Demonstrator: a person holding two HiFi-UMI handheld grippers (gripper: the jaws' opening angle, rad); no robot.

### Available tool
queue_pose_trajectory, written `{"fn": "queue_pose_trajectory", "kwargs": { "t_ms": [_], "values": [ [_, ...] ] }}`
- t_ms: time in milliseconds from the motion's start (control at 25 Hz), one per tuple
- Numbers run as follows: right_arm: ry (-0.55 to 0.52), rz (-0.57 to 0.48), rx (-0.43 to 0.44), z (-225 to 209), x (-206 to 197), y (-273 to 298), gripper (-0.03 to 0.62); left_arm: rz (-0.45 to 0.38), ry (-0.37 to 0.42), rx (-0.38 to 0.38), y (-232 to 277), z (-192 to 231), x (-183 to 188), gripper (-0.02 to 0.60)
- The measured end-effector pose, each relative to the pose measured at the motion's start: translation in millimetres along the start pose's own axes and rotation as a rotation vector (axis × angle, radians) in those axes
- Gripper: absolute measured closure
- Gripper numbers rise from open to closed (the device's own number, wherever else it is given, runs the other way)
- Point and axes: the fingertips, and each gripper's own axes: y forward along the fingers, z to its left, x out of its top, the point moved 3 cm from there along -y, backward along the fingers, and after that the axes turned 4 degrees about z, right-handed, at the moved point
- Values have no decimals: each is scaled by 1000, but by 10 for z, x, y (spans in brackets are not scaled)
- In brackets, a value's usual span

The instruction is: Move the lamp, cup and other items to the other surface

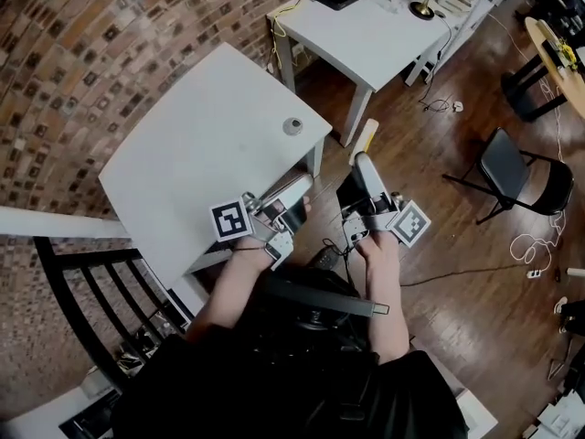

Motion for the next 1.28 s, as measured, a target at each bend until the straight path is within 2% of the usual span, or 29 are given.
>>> {"fn": "queue_pose_trajectory", "kwargs": {
  "t_ms": [280,680,880,1000,1280],
  "values": [
    [-23,-98,20,164,644,-578,289,112,19,-19,765,-132,-447,580],
    [-73,-235,9,250,1185,-1128,289,272,20,-51,1463,-117,-795,580],
    [-103,-255,-29,163,1381,-1138,289,315,-33,-92,1828,66,-754,580],
    [-124,-274,-71,74,1647,-1088,289,338,-70,-125,2169,182,-648,580],
    [-164,-303,-113,-204,2306,-594,289,338,-93,-166,2793,470,10,580]
  ]
}}
